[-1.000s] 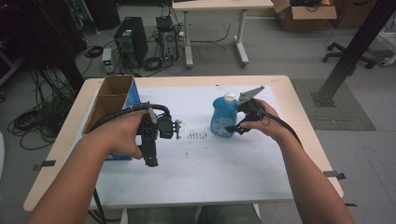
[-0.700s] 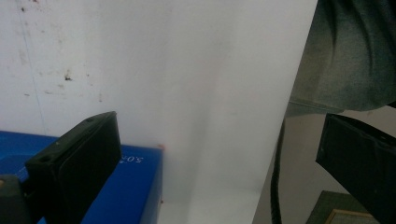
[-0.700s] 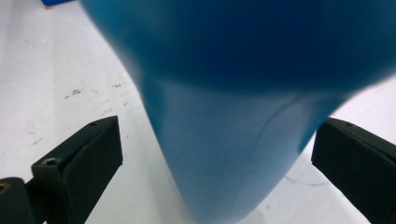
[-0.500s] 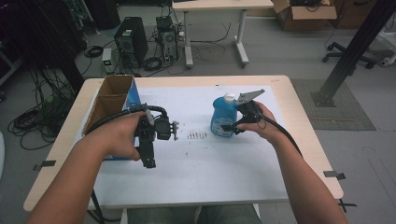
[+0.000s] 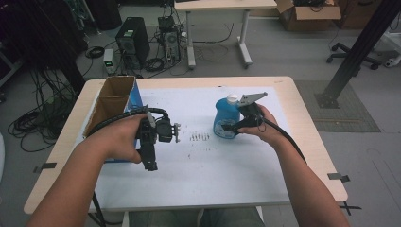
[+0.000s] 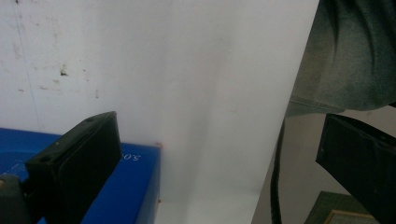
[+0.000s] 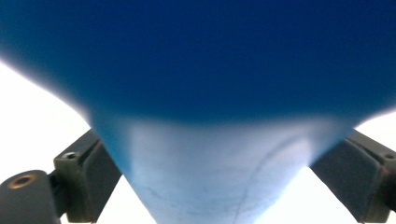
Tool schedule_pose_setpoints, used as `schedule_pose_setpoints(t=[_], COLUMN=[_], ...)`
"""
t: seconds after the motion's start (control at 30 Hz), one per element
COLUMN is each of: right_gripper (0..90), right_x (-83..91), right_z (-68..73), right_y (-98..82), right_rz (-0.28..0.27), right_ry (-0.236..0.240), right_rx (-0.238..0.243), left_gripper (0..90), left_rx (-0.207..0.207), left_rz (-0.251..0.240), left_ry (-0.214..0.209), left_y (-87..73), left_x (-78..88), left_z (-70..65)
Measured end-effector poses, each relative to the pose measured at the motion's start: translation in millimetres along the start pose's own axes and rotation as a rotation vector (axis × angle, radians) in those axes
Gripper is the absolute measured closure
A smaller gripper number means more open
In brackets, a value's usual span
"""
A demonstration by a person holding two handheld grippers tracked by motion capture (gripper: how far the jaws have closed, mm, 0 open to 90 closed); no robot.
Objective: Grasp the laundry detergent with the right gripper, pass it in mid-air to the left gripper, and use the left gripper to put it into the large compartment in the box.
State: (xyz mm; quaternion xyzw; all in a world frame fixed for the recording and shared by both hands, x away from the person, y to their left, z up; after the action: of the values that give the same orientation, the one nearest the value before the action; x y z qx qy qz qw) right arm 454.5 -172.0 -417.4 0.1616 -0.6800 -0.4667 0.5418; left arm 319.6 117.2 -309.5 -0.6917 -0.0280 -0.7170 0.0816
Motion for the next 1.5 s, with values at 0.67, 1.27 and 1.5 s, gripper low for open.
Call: schedule_pose_setpoints(t=[0.67, 1.27, 1.5], right_gripper=[23.9, 40.2, 43.6], right_x=[1.8, -3.3, -3.3], right_z=[3.0, 7.3, 6.0], right_y=[-3.4, -3.2, -4.4], right_rz=[-0.063, -0.081, -0.096], right_ry=[-0.008, 0.004, 0.024], right_rx=[-0.005, 0.009, 0.012], left_gripper=[0.4, 0.4, 0.4], left_rx=[0.005, 0.006, 0.007], left_rz=[0.003, 0.002, 0.007], left_ry=[-0.003, -0.002, -0.002], left_y=[-0.3, -1.7, -1.4], left_x=[-2.8, -1.9, -1.2], left_z=[0.3, 0.5, 0.8])
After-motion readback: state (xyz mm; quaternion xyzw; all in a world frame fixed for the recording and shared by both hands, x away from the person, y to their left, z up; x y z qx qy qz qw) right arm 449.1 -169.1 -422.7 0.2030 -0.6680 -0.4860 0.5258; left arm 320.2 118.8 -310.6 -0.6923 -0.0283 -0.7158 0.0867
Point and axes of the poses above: each handheld gripper's, and its own axes: x roughly backward along the jaws, y roughly out of its top, z roughly to its left, the point moved 2 cm from there along -x, roughly forward along the jaws, and after that the axes turned 2 degrees about y, right-handed, at the moved point
